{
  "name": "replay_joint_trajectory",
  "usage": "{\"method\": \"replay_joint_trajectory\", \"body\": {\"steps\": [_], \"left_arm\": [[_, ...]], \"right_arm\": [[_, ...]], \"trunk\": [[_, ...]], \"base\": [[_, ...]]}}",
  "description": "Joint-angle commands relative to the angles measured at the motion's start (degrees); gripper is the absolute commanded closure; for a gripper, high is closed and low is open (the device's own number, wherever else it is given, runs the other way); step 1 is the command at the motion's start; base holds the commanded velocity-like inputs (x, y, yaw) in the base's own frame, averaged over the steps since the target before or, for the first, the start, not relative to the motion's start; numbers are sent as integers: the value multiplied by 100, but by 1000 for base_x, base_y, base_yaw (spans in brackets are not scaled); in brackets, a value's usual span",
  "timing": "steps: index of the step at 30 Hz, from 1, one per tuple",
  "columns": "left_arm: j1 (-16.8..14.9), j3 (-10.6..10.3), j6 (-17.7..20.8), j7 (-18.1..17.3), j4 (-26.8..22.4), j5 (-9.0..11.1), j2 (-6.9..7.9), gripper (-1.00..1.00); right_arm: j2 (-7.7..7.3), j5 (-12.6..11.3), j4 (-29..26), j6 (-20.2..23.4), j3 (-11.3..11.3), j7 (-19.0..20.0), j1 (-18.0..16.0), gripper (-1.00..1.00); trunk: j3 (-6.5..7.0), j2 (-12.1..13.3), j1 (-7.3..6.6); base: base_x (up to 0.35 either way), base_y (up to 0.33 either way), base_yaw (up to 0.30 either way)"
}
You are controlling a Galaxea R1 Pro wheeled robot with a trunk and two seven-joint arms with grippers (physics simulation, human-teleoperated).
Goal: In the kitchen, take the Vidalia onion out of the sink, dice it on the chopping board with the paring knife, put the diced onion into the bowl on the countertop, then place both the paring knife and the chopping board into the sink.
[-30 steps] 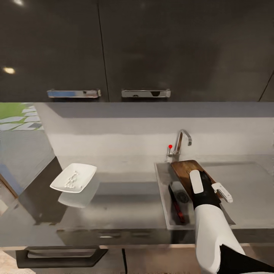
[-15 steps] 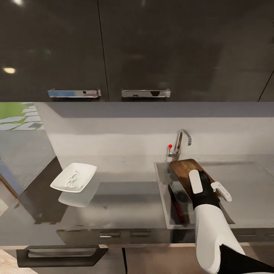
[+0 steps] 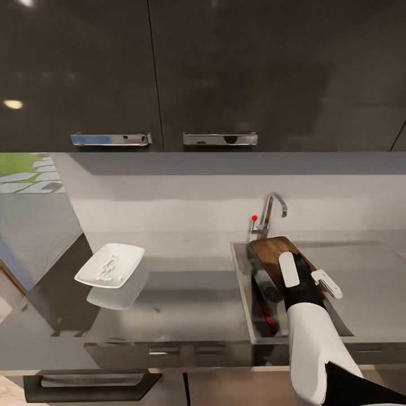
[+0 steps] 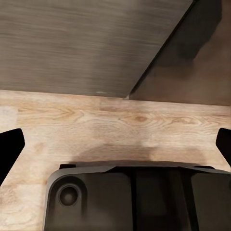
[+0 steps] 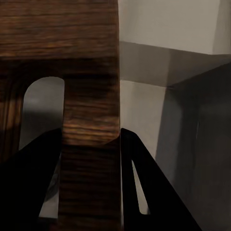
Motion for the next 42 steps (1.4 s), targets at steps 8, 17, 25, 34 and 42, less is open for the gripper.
{"method": "replay_joint_trajectory", "body": {"steps": [8, 17, 25, 34, 42], "left_arm": [[-2, 28, -13, -36, -7, -35, -8, -100], [-2, 28, -11, -36, -7, -35, -7, -100], [-2, 28, -6, -36, -7, -35, -8, -100], [-2, 28, -5, -35, -7, -35, -9, -100], [-2, 28, -5, -35, -7, -35, -10, -100]], "right_arm": [[4, -10, 104, 59, -12, 65, -5, 100], [4, -10, 157, 59, -18, 193, -6, 100], [4, -62, 157, 59, -37, 195, -5, 100], [4, -621, 157, 23, -72, 125, -5, 100], [4, -650, 157, -27, -73, -98, -5, 100]], "trunk": [[-63, -12, 4], [-141, -12, 4], [-205, -12, 4], [-211, -12, 4], [-212, -12, 4]], "base": [[0, 0, 58], [0, 17, 82], [0, 1, 61], [0, 0, 2], [0, 0, 0]]}}
